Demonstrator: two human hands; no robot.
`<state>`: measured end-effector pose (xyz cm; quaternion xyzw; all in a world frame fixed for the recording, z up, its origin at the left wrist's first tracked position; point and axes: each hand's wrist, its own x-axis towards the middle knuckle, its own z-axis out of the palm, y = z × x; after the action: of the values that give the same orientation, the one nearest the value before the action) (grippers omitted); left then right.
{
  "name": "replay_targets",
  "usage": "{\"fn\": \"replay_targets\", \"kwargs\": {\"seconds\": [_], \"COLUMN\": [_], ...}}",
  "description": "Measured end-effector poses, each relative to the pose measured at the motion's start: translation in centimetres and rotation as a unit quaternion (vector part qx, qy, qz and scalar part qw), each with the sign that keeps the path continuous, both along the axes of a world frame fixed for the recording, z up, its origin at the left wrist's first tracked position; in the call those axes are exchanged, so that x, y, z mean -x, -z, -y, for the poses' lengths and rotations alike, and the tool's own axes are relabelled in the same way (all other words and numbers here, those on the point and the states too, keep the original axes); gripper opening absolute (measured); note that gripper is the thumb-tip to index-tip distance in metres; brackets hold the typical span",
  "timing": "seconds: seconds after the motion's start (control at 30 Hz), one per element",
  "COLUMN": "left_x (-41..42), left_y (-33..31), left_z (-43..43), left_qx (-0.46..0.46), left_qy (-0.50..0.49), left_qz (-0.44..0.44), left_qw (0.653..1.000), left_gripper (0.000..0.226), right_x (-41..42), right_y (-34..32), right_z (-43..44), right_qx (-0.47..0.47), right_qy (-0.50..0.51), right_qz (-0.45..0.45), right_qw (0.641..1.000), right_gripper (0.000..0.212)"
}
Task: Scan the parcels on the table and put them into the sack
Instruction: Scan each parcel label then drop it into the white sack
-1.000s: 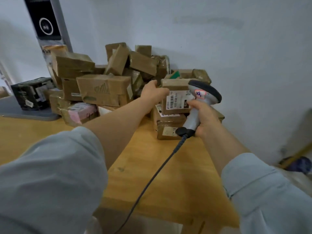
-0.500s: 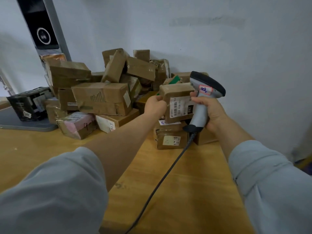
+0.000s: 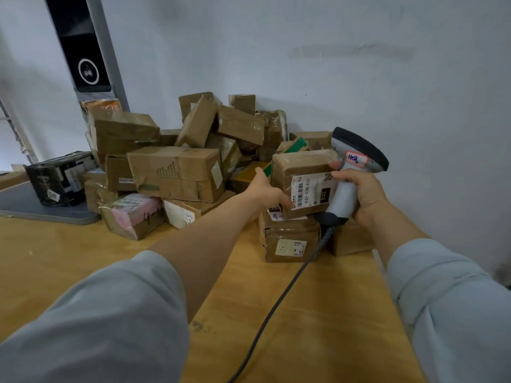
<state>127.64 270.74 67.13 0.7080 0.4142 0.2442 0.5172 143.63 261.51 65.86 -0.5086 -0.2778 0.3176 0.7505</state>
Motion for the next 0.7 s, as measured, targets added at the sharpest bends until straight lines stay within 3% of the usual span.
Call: {"fn": "replay_targets", "kwargs": {"seconds": [0.13,0.37,0.57,0.7], "left_x": [-0.4,2.2,8.9,13.6], "left_y": [0.8,1.1,-0.7,-1.3], "left_z": [-1.5,-2.4,-0.6,0.9], "left_qx": [0.025,0.014,0.015,0.008], "left_qy": [0.025,0.024,0.051,0.028], "left_qz": [0.006,0.075,0.115,0.130], "left_qw": [0.999,0.997,0.992,0.991], "left_gripper": [0.126,0.102,0.048,0.061], "right_x": [-0.1,2.0,6.5,10.3], "right_y": [0.6,0.3,-1.6,-2.6], "right_z": [0.1,1.5,3.1,4.1], "right_qx": [0.004,-0.013,-0.039,-0.024], "right_qy": [-0.003,-0.020,-0.046,-0.074], "right_qz": [0.012,0.014,-0.014,-0.018], "right_qw": [1.000,1.000,0.998,0.997], "right_gripper": [0.016,0.015,0.012,0.012]}}
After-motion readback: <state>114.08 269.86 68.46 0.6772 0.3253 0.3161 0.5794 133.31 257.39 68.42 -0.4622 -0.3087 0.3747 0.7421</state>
